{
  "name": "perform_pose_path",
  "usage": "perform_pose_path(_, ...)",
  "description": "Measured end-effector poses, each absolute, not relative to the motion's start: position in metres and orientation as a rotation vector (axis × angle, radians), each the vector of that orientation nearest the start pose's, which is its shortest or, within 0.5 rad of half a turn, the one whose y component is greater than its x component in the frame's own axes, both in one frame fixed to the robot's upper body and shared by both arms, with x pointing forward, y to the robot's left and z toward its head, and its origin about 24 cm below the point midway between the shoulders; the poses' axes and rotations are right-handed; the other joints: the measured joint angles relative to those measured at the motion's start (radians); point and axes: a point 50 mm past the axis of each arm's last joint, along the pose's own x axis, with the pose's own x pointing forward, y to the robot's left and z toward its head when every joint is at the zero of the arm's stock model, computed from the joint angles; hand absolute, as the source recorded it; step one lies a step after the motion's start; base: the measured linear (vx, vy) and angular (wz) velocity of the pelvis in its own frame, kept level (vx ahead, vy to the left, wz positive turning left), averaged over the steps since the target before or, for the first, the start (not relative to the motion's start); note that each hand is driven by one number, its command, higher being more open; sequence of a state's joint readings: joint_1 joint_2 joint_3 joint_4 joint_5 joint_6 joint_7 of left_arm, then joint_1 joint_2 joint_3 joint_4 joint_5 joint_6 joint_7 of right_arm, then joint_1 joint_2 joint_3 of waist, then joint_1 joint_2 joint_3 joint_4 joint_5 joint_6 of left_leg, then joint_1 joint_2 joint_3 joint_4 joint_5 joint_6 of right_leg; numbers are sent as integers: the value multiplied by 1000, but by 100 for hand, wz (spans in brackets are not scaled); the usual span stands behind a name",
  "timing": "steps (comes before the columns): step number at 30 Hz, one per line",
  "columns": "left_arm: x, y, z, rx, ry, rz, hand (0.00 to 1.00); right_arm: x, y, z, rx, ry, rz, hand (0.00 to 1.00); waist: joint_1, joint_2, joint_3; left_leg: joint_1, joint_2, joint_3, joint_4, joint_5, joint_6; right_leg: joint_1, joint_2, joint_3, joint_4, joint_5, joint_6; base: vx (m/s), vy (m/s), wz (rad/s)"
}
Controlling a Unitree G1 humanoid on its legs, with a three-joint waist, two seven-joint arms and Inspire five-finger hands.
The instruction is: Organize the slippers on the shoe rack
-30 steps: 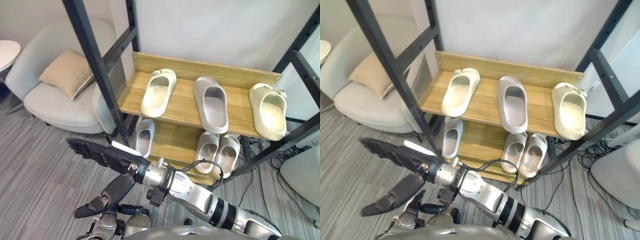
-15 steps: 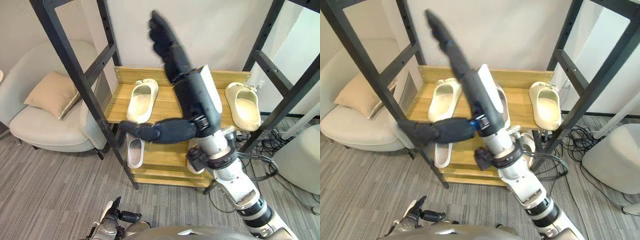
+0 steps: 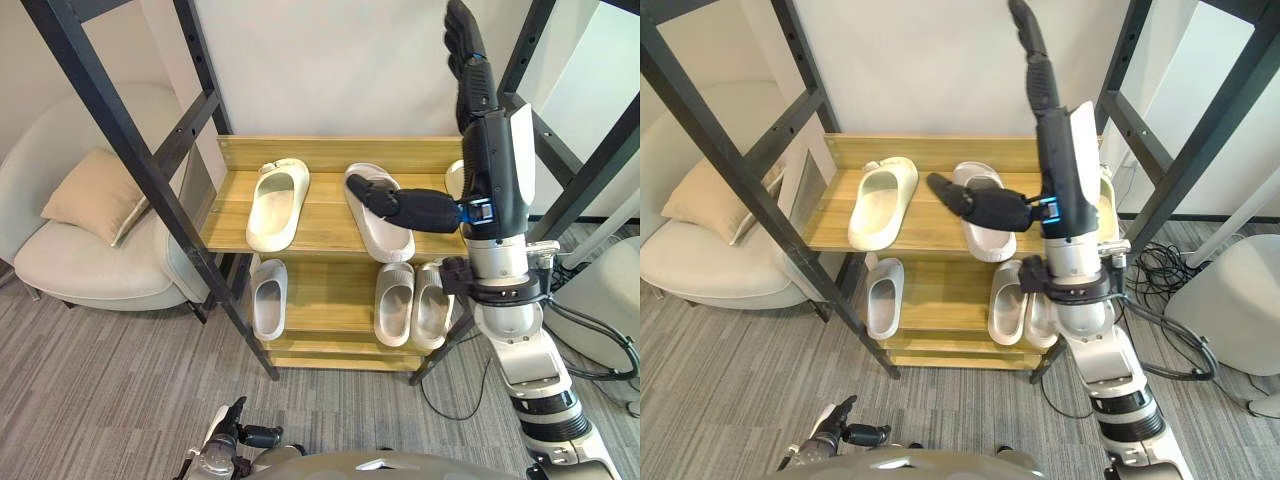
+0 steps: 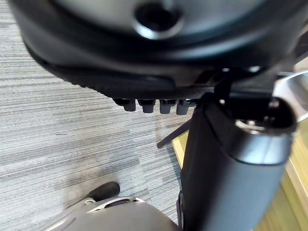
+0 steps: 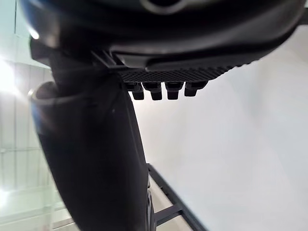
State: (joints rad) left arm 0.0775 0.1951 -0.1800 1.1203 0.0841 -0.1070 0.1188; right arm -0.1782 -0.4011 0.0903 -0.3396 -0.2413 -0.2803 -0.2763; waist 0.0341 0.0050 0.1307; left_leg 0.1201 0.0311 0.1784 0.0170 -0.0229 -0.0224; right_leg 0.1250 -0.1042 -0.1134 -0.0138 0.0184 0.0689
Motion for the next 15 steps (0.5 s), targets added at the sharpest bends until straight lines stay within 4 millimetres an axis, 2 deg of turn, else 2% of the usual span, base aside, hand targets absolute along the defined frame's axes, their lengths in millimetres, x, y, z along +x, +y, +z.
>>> perform_pose_path(6, 87, 212, -160, 380, 1075, 1, 100, 257, -184, 177, -616, -757, -140, 100, -7, -2, 1, -14, -5, -26, -8, 1, 2, 1, 1, -24, -19, 0, 2, 33, -16, 12)
perform_pose_path(10, 86, 212, -160, 375, 1069, -2, 100, 268, -197, 160, -722, -647, -163, 100, -7, -4, 2, -30, -6, -48, -9, 1, 2, 1, 2, -42, -36, 0, 3, 39, -25, 11)
perform_pose_path(15, 86, 214, -159, 350, 1064, 21, 100, 276, -210, 141, -775, -531, -182, 100, -6, -11, 6, -36, -8, -64, -13, 1, 3, 0, 4, -48, -46, 2, 5, 24, -9, 4)
